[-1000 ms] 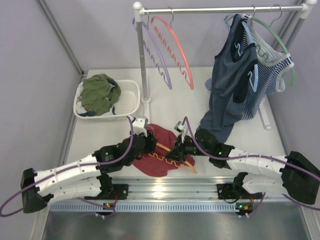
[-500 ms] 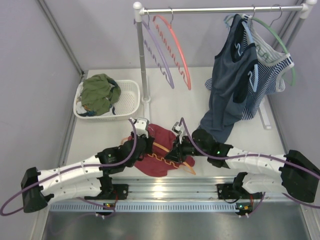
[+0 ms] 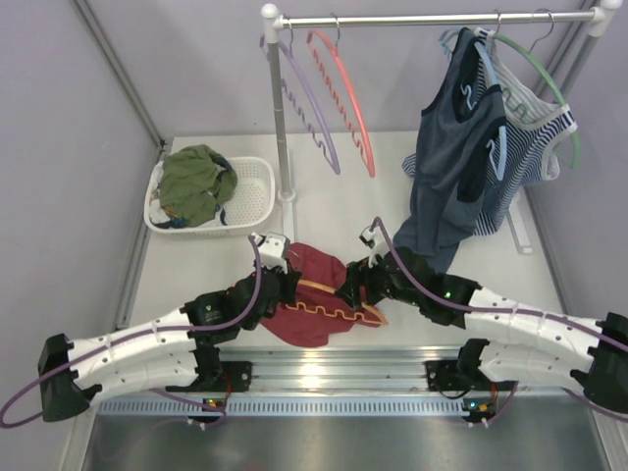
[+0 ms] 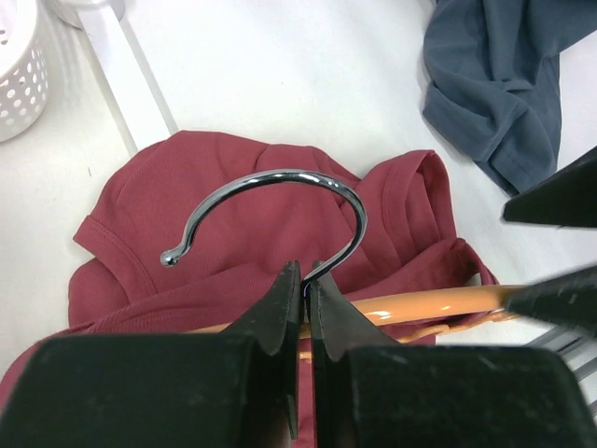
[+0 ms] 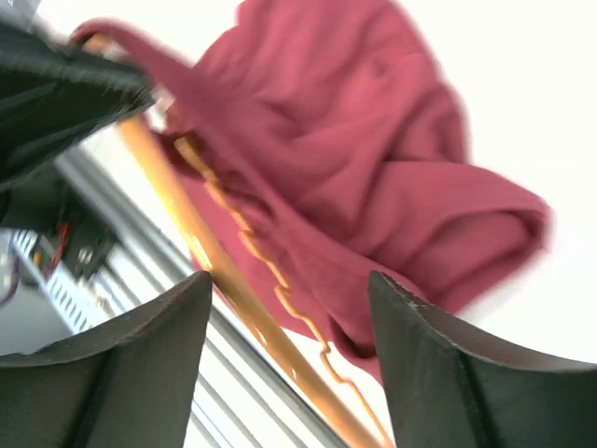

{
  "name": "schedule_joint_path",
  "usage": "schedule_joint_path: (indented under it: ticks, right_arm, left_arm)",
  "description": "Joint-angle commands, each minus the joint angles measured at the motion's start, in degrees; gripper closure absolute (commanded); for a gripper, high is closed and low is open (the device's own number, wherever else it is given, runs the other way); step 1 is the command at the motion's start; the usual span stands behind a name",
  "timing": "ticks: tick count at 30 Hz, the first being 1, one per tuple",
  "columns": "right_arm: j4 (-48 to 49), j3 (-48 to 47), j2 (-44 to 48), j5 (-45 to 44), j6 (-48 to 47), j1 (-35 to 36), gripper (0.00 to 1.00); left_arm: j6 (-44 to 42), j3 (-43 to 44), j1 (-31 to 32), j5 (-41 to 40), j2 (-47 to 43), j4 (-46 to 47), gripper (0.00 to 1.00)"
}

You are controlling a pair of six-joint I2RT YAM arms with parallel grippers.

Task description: Place the tank top on the hanger

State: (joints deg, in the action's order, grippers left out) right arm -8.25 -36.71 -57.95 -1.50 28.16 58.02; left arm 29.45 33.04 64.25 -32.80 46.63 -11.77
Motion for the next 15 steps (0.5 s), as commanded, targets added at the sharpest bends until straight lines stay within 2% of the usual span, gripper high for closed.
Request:
schedule_joint_path:
  ticks: [1,3,8,10,15]
  right_arm:
    - [-11.3,-4.3,2.6,-12.8,5.1,-1.0,0.34]
    - [-13.9,-4.0,2.9,-11.7,6.2,-3.4,0.42]
    - [-14.8,-1.1,3.8,-8.4,7.6,-5.6,0.43]
    - [-14.4,-0.3,3.8,-6.9,7.7,-5.8,0.4]
    - [-13.8,-0.7,-1.7,-2.4,6.9,-6.3,0.43]
  left_arm:
    - [-0.6,-0.4,0.2,-0.1,-1.1,0.7,1.0]
    - [-0.7,-0.3,0.2,0.0,-1.2,0.7,1.0]
    - [-1.2,-0.1,0.2,-0.1,-1.1,0.7,1.0]
    - [-1.3,-0.1,0.2,0.0,-1.0,0.7,1.0]
    - [-1.3,0.0,0.3,-0.2,-0.8,0.7,1.0]
